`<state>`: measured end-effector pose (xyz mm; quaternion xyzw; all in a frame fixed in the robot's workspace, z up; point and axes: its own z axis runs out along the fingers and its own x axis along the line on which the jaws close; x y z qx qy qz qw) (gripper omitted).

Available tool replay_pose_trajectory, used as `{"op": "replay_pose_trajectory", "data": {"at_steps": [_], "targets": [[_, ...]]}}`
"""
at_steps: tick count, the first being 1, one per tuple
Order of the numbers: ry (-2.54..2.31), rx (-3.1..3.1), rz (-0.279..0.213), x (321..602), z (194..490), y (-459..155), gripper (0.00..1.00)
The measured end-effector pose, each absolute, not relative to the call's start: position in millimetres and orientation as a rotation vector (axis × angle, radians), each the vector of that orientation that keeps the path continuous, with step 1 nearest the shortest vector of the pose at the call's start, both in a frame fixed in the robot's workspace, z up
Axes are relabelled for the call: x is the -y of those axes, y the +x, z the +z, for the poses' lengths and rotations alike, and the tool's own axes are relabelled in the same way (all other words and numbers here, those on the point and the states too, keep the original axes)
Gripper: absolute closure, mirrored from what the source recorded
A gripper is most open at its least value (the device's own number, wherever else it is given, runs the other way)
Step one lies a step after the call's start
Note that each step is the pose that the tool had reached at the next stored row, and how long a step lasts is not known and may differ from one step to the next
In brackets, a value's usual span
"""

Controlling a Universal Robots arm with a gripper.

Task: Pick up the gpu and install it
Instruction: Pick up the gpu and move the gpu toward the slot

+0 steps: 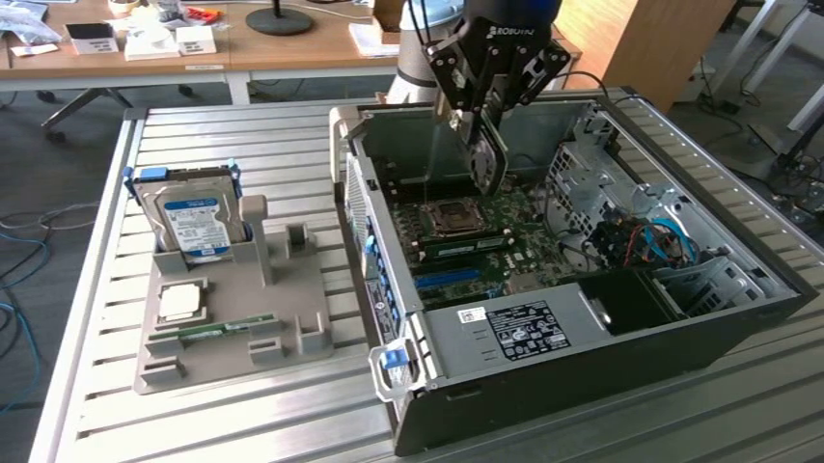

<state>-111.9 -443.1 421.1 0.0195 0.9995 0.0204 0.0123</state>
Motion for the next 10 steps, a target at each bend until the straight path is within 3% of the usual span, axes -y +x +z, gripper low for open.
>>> {"op": "replay_pose_trajectory", "data": {"at_steps": [10], "targets": [[0.061, -3.116, 0.064, 443.0, 421.0, -110.5, 0.73]]}}
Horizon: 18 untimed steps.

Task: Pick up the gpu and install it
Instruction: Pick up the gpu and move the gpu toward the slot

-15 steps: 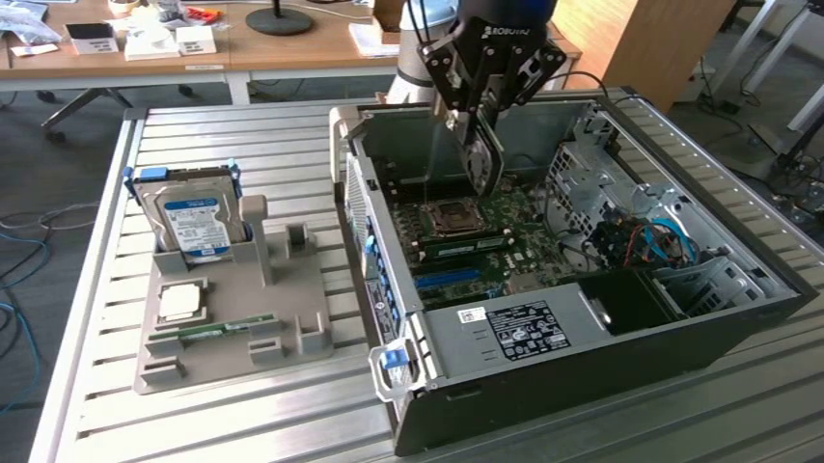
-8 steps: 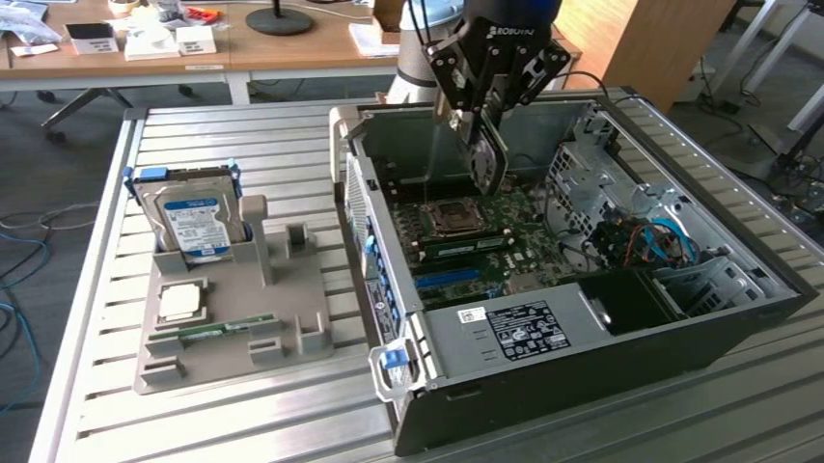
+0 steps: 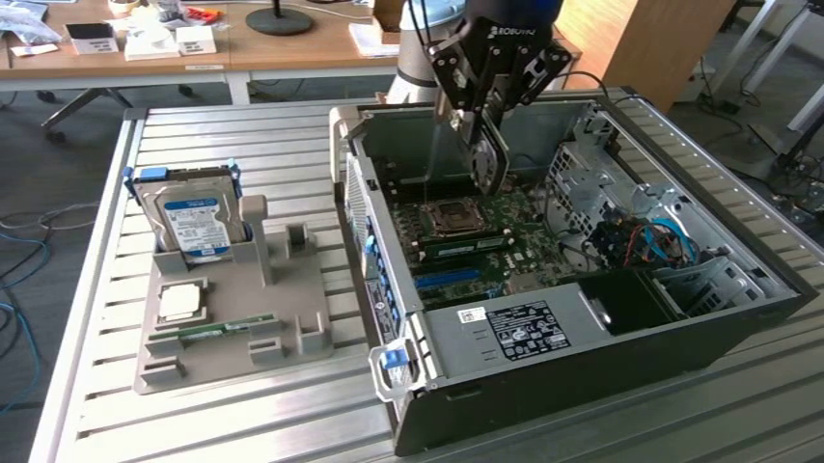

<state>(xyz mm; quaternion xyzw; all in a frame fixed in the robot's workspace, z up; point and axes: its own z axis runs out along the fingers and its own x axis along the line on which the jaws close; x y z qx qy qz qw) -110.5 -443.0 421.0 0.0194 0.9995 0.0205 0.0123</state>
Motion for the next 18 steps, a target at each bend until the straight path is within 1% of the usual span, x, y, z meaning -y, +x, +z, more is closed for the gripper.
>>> {"op": "replay_pose_trajectory", "data": {"at_steps": [18], "targets": [[0.061, -3.116, 0.064, 443.0, 421.1, -105.4, 0.73]]}}
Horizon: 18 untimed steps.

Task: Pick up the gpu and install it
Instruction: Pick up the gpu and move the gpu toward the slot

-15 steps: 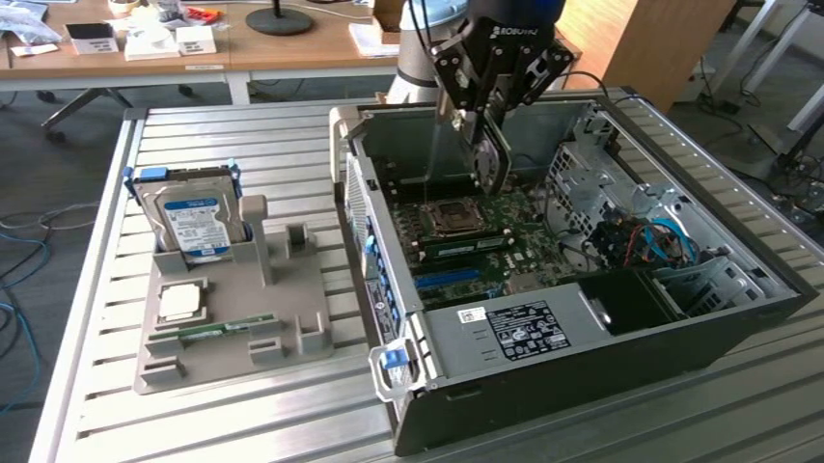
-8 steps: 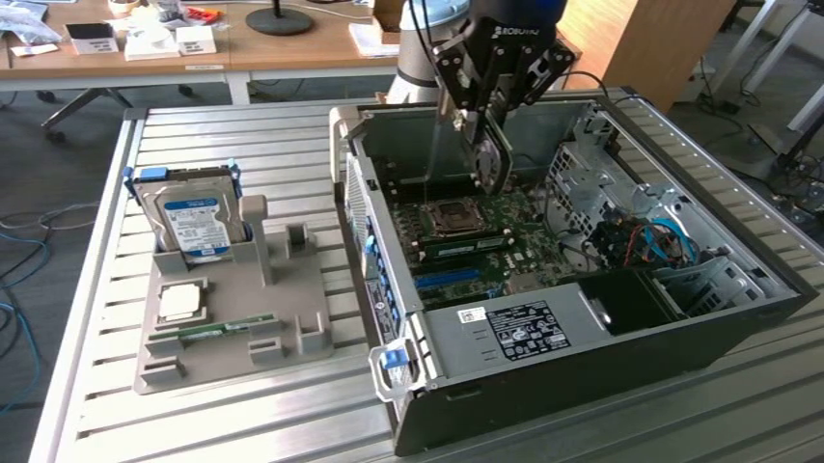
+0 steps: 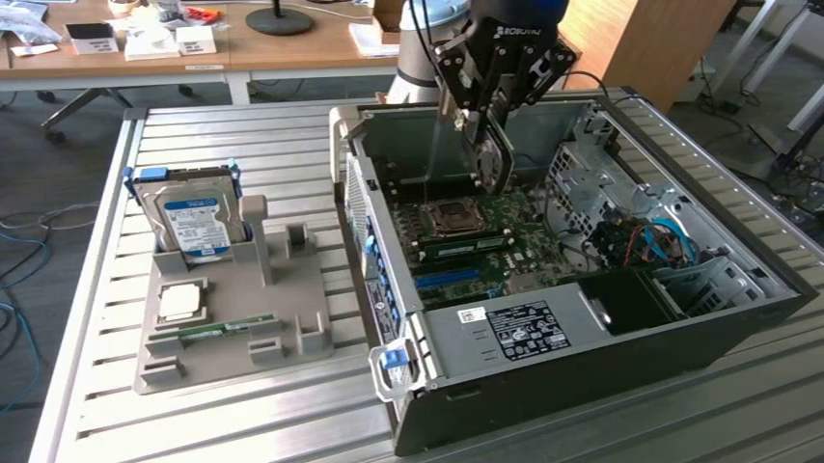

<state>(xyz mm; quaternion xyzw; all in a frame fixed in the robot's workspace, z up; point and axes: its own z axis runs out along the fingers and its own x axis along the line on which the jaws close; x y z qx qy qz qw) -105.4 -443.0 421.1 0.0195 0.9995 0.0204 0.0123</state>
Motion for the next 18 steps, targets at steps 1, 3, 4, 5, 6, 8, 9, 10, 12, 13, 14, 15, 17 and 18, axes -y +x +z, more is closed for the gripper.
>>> {"op": "replay_pose_trajectory", "data": {"at_steps": [1, 3, 4, 5, 6, 8, 9, 10, 12, 13, 14, 15, 17, 18], "targets": [[0.061, -3.116, 0.064, 443.0, 421.1, -105.4, 0.73], [0.061, -3.116, 0.064, 443.0, 421.1, -105.4, 0.73], [0.061, -3.116, 0.064, 443.0, 421.1, -105.4, 0.73], [0.061, -3.116, 0.064, 443.0, 421.1, -105.2, 0.73], [0.060, -3.116, 0.064, 443.0, 421.0, -104.8, 0.73], [0.061, -3.116, 0.064, 443.0, 421.0, -103.3, 0.73], [0.061, -3.116, 0.064, 443.0, 421.1, -102.3, 0.73], [0.061, -3.116, 0.064, 443.0, 421.0, -100.9, 0.73], [0.061, -3.116, 0.064, 443.0, 421.0, -97.4, 0.73], [0.061, -3.116, 0.064, 443.0, 421.1, -95.7, 0.73], [0.061, -3.116, 0.064, 443.0, 421.1, -93.9, 0.73], [0.061, -3.116, 0.064, 443.0, 421.0, -91.8, 0.73], [0.061, -3.116, 0.064, 443.0, 421.1, -87.2, 0.73], [0.061, -3.116, 0.064, 443.0, 421.0, -84.8, 0.73]]}}
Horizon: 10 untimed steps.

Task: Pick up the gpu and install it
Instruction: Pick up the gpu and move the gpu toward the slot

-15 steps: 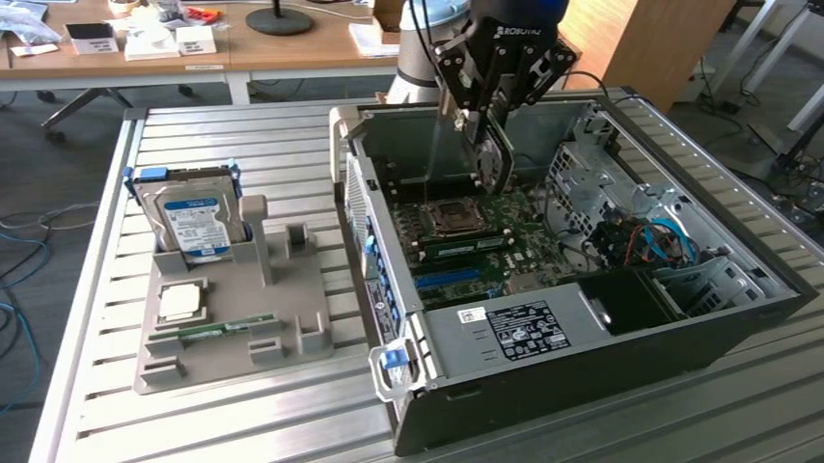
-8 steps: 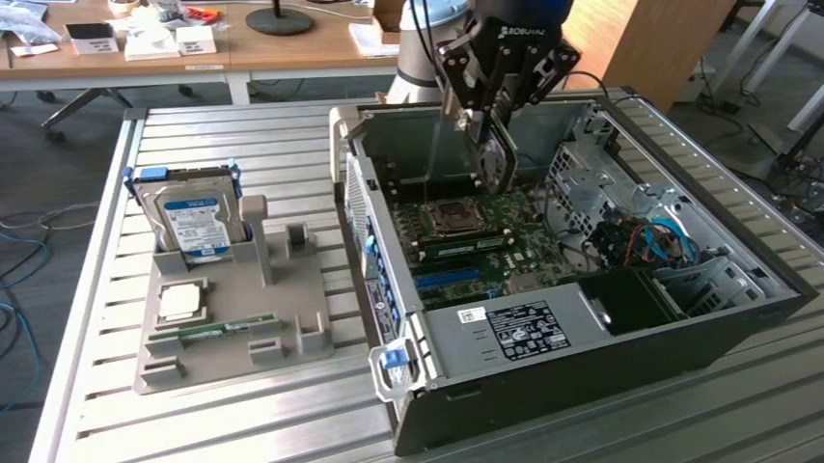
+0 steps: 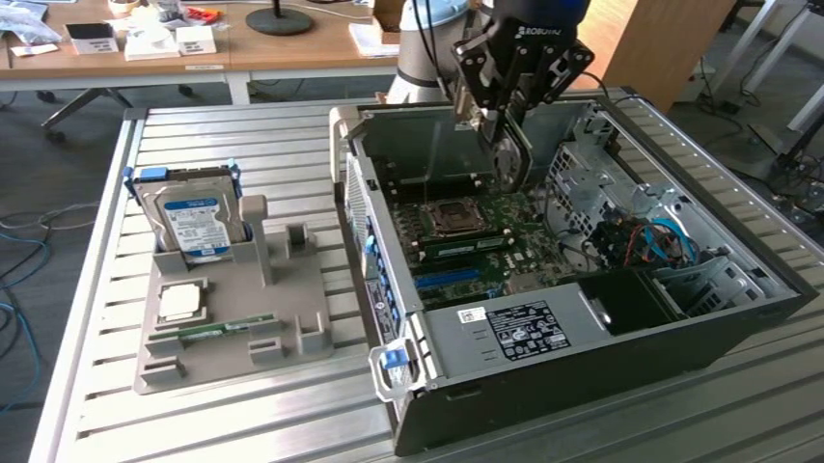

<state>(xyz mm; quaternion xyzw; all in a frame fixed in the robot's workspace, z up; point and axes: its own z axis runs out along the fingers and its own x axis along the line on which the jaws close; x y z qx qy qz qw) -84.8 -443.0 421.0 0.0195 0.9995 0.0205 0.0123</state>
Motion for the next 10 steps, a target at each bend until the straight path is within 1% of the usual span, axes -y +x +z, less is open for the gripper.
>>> {"op": "replay_pose_trajectory", "data": {"at_steps": [10], "targets": [[0.061, -3.116, 0.064, 443.1, 421.0, -67.0, 0.73]]}}
